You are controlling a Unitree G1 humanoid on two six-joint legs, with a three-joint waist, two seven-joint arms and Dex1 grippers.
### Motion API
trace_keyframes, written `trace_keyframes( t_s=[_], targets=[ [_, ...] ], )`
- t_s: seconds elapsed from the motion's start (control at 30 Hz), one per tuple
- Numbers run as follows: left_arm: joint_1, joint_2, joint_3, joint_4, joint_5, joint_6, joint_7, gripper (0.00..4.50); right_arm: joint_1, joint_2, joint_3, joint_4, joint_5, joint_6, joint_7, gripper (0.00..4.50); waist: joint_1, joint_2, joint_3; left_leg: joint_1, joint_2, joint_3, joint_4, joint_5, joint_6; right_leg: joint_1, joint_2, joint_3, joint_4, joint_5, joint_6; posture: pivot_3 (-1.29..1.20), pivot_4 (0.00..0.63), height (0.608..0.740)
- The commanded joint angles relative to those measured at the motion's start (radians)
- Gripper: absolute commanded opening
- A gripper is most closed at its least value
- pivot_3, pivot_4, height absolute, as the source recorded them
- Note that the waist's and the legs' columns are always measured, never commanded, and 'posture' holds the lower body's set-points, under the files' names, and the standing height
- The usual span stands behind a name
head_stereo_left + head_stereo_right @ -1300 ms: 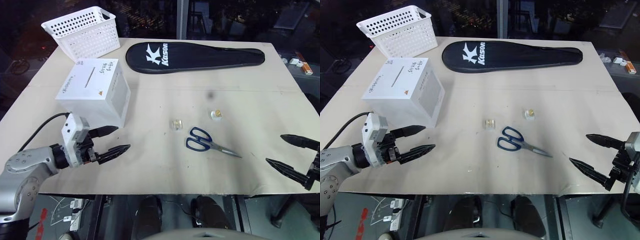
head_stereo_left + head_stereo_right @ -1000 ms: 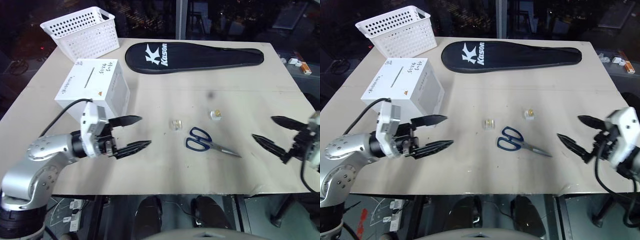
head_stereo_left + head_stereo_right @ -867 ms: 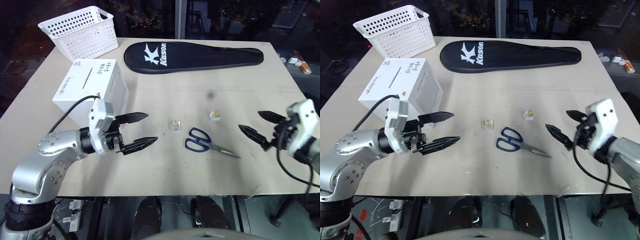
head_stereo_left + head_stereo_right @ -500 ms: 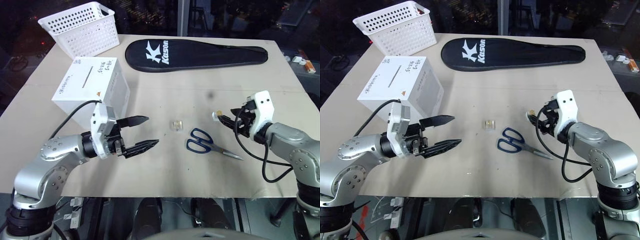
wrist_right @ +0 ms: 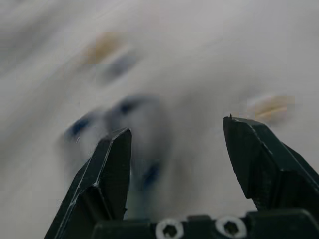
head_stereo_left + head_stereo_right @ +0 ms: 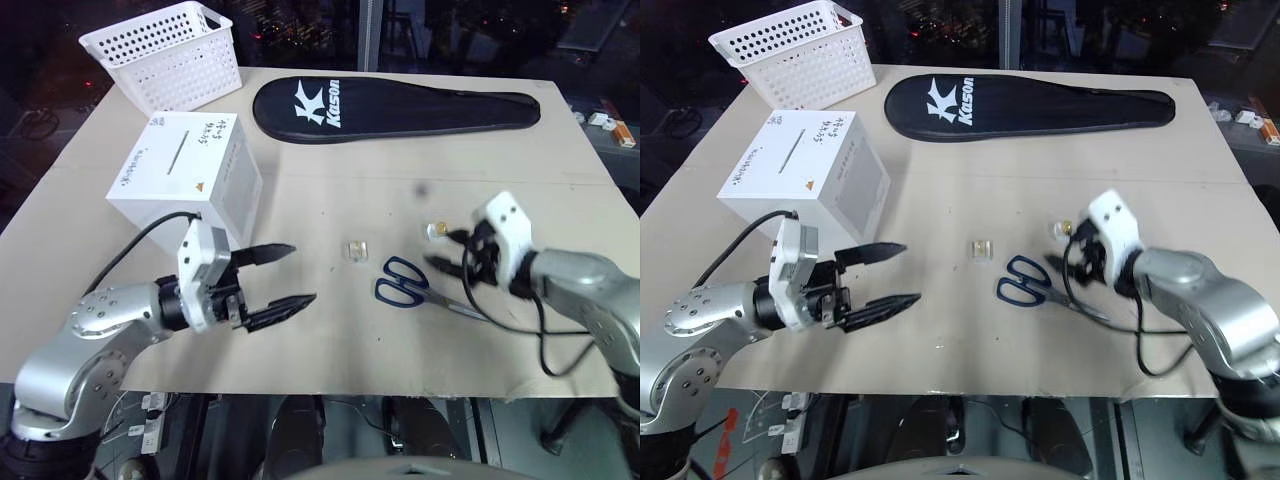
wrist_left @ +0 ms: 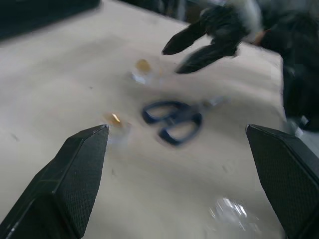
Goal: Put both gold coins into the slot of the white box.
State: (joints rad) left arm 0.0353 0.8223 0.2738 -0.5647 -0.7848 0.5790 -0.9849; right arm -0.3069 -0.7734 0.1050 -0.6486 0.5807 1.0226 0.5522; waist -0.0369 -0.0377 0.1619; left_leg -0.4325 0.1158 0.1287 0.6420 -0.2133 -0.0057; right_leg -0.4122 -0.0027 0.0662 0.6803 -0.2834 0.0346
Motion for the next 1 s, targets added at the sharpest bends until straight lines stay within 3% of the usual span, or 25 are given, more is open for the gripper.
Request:
trace_keyframes(
  t_s=[0.03, 0.3, 0.63, 0.83, 0.87, 1.0],
  targets=[
    [-0.008, 0.024, 0.016, -0.044, -0.002, -0.021, -0.014, 4.5, 0.003, -0.012, 0.052, 0.015, -0.059, -0.065, 0.027, 3.2, -0.005, 0.0, 0.0, 0.0, 0.0, 0.0, 0.0, 0.0, 0.001, 0.0, 0.0, 0.0, 0.0, 0.0, 0.0, 0.0, 0.15, 0.74],
    [-0.003, 0.042, 0.017, -0.109, -0.03, 0.014, 0.022, 4.5, 0.103, -0.141, 0.11, 0.063, -0.171, -0.181, 0.138, 3.2, 0.003, 0.0, 0.0, 0.0, 0.0, -0.001, 0.005, 0.0, 0.001, 0.001, 0.0, 0.0, 0.003, 0.0, 0.0, 0.0, 0.15, 0.74],
    [-0.064, 0.08, 0.017, -0.092, -0.052, 0.049, 0.02, 4.5, 0.045, -0.071, 0.255, 0.274, -0.286, -0.257, 0.243, 3.2, -0.01, -0.006, -0.004, 0.004, 0.001, -0.001, 0.009, -0.001, 0.002, 0.001, 0.002, 0.001, 0.011, 0.0, 0.0, 0.0, 0.15, 0.74],
    [-0.054, 0.083, 0.029, -0.082, -0.047, 0.038, 0.011, 4.5, 0.034, -0.06, 0.24, 0.319, -0.319, -0.271, 0.271, 0.46, -0.008, -0.01, -0.007, 0.02, 0.001, -0.001, 0.009, -0.001, 0.002, 0.012, 0.002, 0.003, 0.013, -0.003, -0.004, 0.0, 0.15, 0.74],
    [-0.044, 0.082, 0.033, -0.081, -0.044, 0.033, 0.006, 4.5, 0.04, -0.062, 0.231, 0.313, -0.316, -0.269, 0.275, 0.24, -0.007, -0.011, -0.008, 0.02, 0.001, -0.001, 0.009, -0.001, 0.002, 0.012, 0.002, 0.003, 0.013, -0.003, -0.004, 0.0, 0.15, 0.74],
    [-0.008, 0.071, 0.035, -0.079, -0.029, 0.009, -0.007, 4.5, 0.1, -0.086, 0.146, 0.233, -0.275, -0.28, 0.29, 0.24, -0.002, -0.012, -0.009, 0.019, 0.0, -0.001, 0.009, -0.001, 0.002, 0.012, 0.0, 0.002, 0.013, -0.003, -0.005, 0.0, 0.15, 0.74]
  ],
)
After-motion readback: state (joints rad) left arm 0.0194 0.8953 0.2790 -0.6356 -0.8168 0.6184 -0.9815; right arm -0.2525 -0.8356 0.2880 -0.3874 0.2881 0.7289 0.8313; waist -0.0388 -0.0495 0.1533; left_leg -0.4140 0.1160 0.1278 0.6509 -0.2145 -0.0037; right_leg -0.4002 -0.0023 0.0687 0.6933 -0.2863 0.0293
